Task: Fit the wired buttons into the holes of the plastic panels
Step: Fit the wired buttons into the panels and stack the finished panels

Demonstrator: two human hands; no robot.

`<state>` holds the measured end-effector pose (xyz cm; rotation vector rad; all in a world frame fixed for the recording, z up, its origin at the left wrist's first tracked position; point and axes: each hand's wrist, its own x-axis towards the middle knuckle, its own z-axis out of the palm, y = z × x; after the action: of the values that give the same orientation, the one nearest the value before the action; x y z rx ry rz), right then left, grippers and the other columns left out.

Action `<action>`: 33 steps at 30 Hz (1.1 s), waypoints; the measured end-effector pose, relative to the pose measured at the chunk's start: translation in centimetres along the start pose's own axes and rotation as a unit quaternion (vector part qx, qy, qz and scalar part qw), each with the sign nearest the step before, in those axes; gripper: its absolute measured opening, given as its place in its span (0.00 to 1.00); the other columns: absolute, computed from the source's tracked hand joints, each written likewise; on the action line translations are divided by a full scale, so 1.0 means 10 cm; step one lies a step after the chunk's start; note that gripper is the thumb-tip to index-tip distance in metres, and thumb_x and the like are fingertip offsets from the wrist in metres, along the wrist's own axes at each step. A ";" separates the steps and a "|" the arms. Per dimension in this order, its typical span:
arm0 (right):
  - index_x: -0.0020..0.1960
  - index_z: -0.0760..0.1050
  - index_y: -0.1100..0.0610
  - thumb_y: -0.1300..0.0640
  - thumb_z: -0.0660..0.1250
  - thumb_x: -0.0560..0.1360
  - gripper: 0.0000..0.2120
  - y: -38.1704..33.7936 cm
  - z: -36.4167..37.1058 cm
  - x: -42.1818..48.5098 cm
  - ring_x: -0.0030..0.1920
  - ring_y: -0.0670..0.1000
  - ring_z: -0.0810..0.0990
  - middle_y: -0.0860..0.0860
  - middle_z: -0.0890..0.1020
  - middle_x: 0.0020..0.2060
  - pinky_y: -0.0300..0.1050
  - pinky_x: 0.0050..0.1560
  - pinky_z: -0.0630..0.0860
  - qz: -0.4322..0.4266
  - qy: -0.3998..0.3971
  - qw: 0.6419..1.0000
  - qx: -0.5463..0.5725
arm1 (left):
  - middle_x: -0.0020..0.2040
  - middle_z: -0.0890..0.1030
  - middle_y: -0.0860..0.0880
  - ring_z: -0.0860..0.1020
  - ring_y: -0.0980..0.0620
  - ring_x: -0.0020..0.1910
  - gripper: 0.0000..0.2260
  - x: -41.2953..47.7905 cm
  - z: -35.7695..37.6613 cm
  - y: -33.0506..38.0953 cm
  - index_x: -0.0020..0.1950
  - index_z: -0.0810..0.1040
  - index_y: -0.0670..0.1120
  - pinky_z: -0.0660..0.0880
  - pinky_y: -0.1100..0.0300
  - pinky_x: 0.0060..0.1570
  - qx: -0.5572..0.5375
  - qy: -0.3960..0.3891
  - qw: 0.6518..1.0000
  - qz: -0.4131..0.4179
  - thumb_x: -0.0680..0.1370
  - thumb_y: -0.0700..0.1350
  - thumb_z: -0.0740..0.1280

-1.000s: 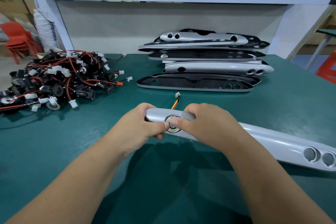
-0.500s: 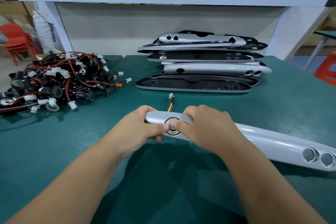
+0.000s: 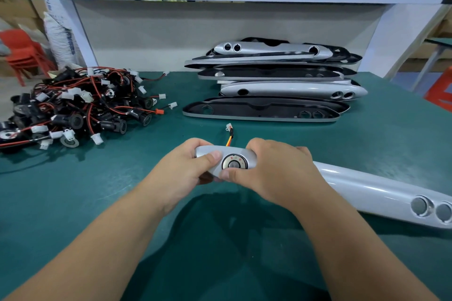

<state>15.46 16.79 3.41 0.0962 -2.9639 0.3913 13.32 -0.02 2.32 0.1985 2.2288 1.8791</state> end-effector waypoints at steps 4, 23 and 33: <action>0.47 0.70 0.50 0.29 0.62 0.67 0.25 -0.01 -0.08 0.02 0.38 0.47 0.73 0.45 0.75 0.36 0.45 0.36 0.65 -0.003 -0.042 0.999 0.022 | 0.36 0.83 0.48 0.82 0.50 0.33 0.03 0.02 0.02 0.00 0.49 0.75 0.42 0.80 0.56 0.45 -0.020 0.012 1.000 0.001 0.79 0.41 0.63; 0.38 0.65 0.48 0.28 0.61 0.63 0.23 0.00 -0.16 0.07 0.35 0.44 0.73 0.45 0.75 0.34 0.44 0.32 0.64 -0.045 -0.097 0.993 0.053 | 0.33 0.82 0.51 0.81 0.52 0.31 0.04 -0.02 0.04 0.03 0.48 0.76 0.43 0.79 0.53 0.47 -0.024 0.010 0.999 0.026 0.79 0.43 0.65; 0.43 0.70 0.49 0.32 0.66 0.66 0.22 0.01 -0.27 0.05 0.37 0.45 0.74 0.45 0.76 0.36 0.44 0.34 0.68 -0.056 -0.121 0.989 0.058 | 0.34 0.82 0.48 0.80 0.54 0.29 0.03 -0.02 0.04 0.05 0.46 0.75 0.41 0.77 0.65 0.32 -0.047 0.002 0.998 0.031 0.79 0.40 0.64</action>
<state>15.30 17.61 6.06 0.3469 -3.1506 0.5759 13.57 0.46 2.77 0.2519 2.1537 2.0120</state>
